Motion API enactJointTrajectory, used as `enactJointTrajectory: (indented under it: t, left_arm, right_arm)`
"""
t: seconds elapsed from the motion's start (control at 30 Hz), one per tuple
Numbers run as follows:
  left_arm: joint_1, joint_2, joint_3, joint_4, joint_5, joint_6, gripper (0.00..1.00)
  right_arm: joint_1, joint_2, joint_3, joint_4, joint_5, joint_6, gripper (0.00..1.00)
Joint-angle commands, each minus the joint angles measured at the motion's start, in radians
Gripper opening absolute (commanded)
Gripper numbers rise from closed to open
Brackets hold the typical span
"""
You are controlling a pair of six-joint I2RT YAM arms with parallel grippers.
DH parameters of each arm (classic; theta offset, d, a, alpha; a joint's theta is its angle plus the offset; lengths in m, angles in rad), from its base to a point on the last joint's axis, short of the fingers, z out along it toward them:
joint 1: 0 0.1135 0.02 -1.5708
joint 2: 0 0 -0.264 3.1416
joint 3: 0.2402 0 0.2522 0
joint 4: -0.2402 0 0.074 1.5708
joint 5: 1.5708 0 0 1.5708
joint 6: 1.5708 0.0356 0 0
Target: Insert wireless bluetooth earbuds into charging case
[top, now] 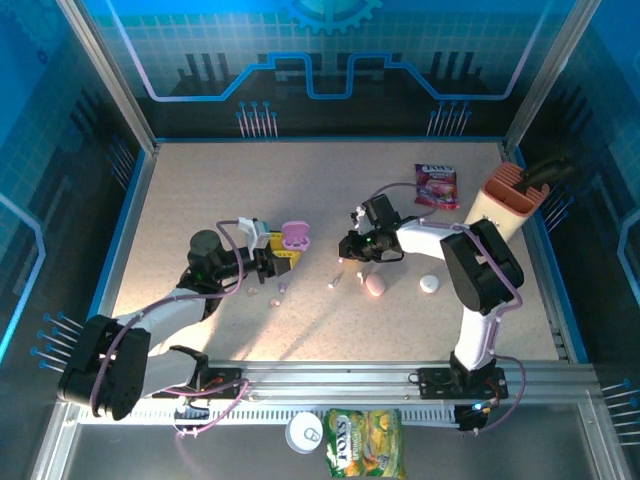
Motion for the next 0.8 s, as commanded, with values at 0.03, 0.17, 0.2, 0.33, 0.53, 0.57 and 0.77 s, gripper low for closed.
enactJointTrajectory:
  t: [0.03,0.17,0.2,0.33,0.53,0.57,0.77]
  left_arm:
    - [0.010,0.012,0.000,0.036,0.023,0.022,0.39]
    - [0.010,0.020,0.002,0.045,0.029,0.018,0.39]
    - [0.011,0.022,0.002,0.043,0.030,0.016,0.39]
    - [0.010,0.024,0.003,0.037,0.035,0.017,0.39]
    - [0.010,0.037,0.012,0.042,0.042,0.015,0.39]
    - [0.011,0.040,0.015,0.045,0.041,0.015,0.39]
    - [0.011,0.036,0.034,0.029,0.045,0.009,0.40]
  right_arm:
    - [0.025,-0.102,-0.007,-0.105,0.198,-0.065,0.19]
    - [0.050,-0.117,0.026,-0.230,0.422,-0.094,0.18]
    - [0.057,-0.113,0.035,-0.254,0.463,-0.102,0.18]
    - [0.092,-0.106,0.066,-0.333,0.604,-0.120,0.19]
    - [0.117,-0.120,0.077,-0.341,0.656,-0.126,0.18]
    - [0.118,-0.125,0.077,-0.338,0.652,-0.128,0.18]
    - [0.102,-0.270,-0.042,-0.132,0.469,-0.187,0.15]
